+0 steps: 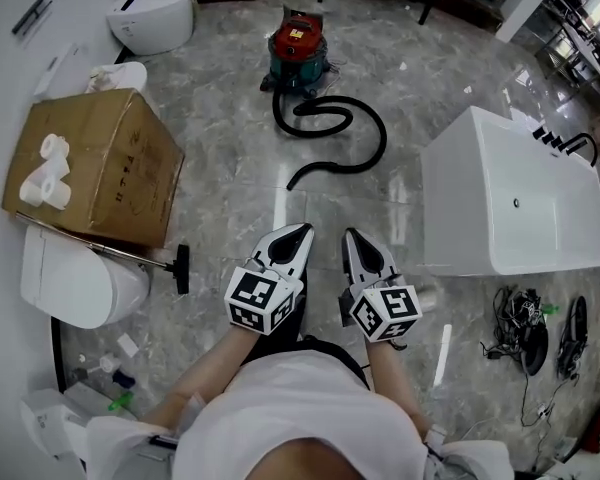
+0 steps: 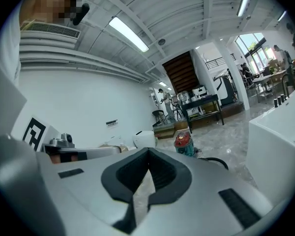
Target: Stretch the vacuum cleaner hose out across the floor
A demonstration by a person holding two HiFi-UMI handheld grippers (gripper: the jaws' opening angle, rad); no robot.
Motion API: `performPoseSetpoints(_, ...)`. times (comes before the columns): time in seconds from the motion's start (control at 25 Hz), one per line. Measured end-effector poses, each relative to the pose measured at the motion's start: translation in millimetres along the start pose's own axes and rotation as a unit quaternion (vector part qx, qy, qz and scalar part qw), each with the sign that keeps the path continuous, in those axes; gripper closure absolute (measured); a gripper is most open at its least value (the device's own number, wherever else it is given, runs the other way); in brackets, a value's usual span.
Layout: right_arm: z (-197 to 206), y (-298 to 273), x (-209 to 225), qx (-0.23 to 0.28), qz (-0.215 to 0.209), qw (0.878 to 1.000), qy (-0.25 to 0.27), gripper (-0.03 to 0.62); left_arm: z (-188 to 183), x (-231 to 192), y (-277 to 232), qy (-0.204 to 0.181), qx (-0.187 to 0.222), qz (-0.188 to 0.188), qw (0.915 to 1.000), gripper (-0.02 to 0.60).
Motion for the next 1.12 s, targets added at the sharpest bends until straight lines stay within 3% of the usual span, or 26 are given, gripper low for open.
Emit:
performPoseSetpoints(0.52, -61, -138, 38, 0.000, 0.005, 1.000, -0.001, 0.583, -67, -119, -93, -0.014, -0.012, 0.014, 0.9997, 0.581)
performPoseSetpoints(1.12, -105, -265, 75, -0.002, 0.013, 1.000, 0.007, 0.583, -106, -220, -173, -0.010, -0.001, 0.051, 0.9987, 0.581)
Point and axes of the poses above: the fingertips, and each gripper's own axes: y backward along the fingers, x to its right, z out of its underside, the point moved 7 cm from there along y, backward along the fingers, and after that the axes turned 13 degrees about z, right-handed, at the moved point
